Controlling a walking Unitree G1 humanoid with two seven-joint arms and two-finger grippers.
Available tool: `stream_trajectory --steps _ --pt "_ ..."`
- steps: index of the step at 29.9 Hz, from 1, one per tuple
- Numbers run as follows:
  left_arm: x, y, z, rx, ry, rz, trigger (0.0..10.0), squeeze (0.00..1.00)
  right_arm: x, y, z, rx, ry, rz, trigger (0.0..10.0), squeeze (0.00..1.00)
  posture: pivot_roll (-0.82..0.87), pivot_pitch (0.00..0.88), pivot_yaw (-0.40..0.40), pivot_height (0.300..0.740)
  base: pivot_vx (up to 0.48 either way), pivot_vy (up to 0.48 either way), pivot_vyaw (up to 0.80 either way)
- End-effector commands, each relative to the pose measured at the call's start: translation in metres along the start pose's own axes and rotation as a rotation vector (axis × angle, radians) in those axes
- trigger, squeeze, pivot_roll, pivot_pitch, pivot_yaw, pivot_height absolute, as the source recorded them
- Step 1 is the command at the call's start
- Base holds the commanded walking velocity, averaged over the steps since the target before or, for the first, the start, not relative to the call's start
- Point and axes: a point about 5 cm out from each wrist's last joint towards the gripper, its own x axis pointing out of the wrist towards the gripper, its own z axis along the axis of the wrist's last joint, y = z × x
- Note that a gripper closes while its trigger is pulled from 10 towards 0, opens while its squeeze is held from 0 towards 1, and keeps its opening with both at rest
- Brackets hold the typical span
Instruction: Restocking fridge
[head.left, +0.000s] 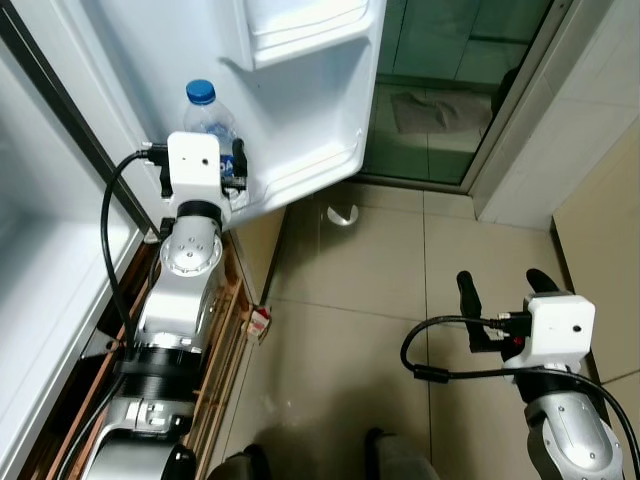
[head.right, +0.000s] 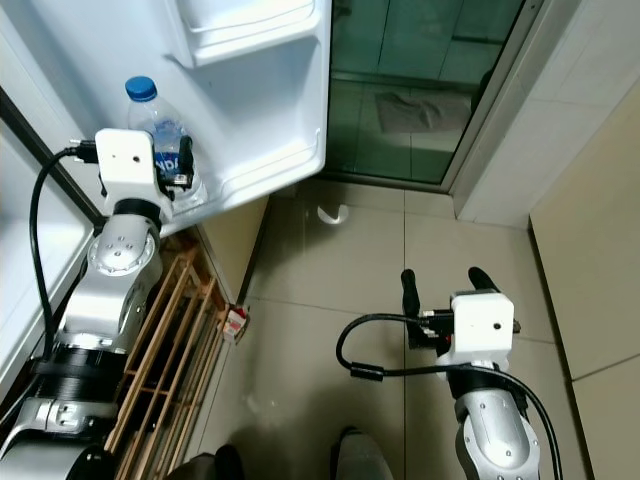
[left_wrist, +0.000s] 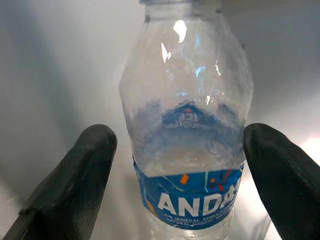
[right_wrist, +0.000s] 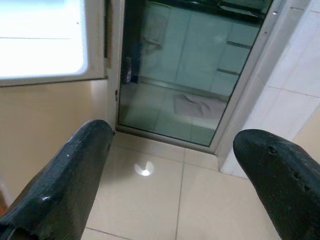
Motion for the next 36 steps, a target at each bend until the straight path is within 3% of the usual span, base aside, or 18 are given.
stream_trajectory --steps 1,2,3,12,16,19,24,25,27,30,31,36 --pt "-0.006 -0.002 -0.010 0.012 0.057 -0.039 10.0 1.00 0.002 -0.001 0.002 0.004 -0.017 0.000 10.0 0.00 -0.21 0.076 0.026 0.740 0.000 0.000 0.00" --pt "-0.010 -0.009 -0.003 0.001 0.042 -0.086 10.0 0.55 0.007 0.000 0.002 0.008 -0.026 0.004 10.0 0.00 -0.20 0.066 0.023 0.740 0.000 0.000 0.00" --pt "-0.010 -0.013 0.001 -0.009 0.025 -0.111 10.0 0.00 0.009 0.000 0.002 0.008 -0.029 0.007 10.0 0.00 -0.20 0.062 0.023 0.740 0.000 0.000 0.00" --pt "-0.016 -0.023 0.021 -0.022 -0.009 -0.198 10.0 0.00 0.015 0.001 0.002 0.009 -0.045 0.009 10.0 0.00 -0.19 0.039 0.028 0.740 0.000 0.000 0.00" --pt "-0.019 -0.033 0.024 -0.115 0.009 -0.286 10.0 0.00 0.019 0.001 0.002 0.010 -0.058 0.012 10.0 0.00 -0.19 0.034 0.029 0.740 0.000 0.000 0.00" --pt "-0.024 -0.033 0.021 -0.117 0.017 -0.314 10.0 0.00 0.020 0.001 0.003 0.009 -0.066 0.011 10.0 0.00 -0.19 0.031 0.034 0.740 0.000 0.000 0.00" --pt "-0.046 -0.023 0.015 -0.157 -0.015 -0.383 10.0 0.00 0.022 -0.001 0.009 0.014 -0.090 -0.003 10.0 0.00 -0.18 0.024 0.036 0.740 0.000 0.000 0.00" --pt "-0.057 -0.016 0.008 -0.159 -0.024 -0.384 10.0 0.00 0.023 -0.002 0.011 0.020 -0.101 -0.010 10.0 0.00 -0.18 0.027 0.035 0.740 0.000 0.000 0.00" --pt "-0.065 -0.005 -0.001 -0.197 -0.005 -0.339 10.0 0.00 0.023 -0.003 0.013 0.022 -0.109 -0.016 10.0 0.00 -0.17 0.027 0.036 0.740 0.000 0.000 0.00" --pt "-0.075 0.004 -0.008 -0.145 -0.009 -0.319 10.0 0.00 0.024 -0.004 0.014 0.024 -0.112 -0.020 10.0 0.00 -0.17 0.024 0.036 0.740 0.000 0.000 0.00" --pt "-0.089 0.011 -0.021 -0.121 0.035 -0.290 10.0 0.00 0.025 -0.006 0.016 0.051 -0.124 -0.039 10.0 0.00 -0.15 0.021 0.032 0.740 0.000 0.000 0.00" --pt "-0.098 0.019 -0.036 -0.133 0.080 -0.192 10.0 0.00 0.026 -0.010 0.016 0.119 -0.130 -0.093 10.0 0.00 -0.14 0.015 0.022 0.740 0.000 0.000 0.00"
